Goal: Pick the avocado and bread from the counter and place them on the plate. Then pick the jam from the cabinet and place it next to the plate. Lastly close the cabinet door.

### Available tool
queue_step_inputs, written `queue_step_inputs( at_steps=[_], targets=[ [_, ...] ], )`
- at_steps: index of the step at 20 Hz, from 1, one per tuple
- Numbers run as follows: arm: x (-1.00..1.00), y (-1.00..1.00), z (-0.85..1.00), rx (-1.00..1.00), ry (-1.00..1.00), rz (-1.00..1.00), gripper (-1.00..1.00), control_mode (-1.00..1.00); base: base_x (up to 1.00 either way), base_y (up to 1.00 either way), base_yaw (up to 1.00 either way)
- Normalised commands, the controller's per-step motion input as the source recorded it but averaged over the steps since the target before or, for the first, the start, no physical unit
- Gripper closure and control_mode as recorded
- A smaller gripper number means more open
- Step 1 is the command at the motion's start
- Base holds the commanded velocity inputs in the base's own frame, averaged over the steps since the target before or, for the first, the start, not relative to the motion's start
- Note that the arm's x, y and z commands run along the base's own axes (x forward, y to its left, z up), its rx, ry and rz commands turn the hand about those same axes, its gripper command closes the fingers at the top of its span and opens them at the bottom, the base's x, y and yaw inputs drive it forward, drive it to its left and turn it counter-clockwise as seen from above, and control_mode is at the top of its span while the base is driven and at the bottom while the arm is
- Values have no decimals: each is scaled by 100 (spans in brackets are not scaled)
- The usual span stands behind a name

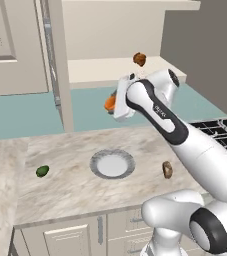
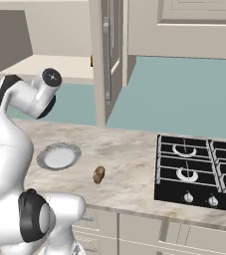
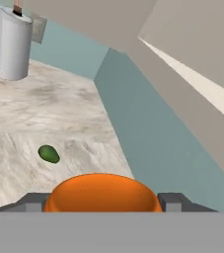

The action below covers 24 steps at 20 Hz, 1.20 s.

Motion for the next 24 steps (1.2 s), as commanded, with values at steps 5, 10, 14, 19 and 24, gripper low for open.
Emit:
queue_step_inputs(
  at_steps=[5,10,14,19,24],
  targets=[
    [-38,1,-34,-4,0,0,100,-100,0,0,0],
    [-4,0,-35,-3,0,0,100,-100,0,0,0],
    [0,0,-46,-4,0,0,100,-100,0,0,0],
    [0,0,-43,-5,0,0,100,-100,0,0,0],
    [6,0,-38,-3,0,0,100,-100,0,0,0]
  ],
)
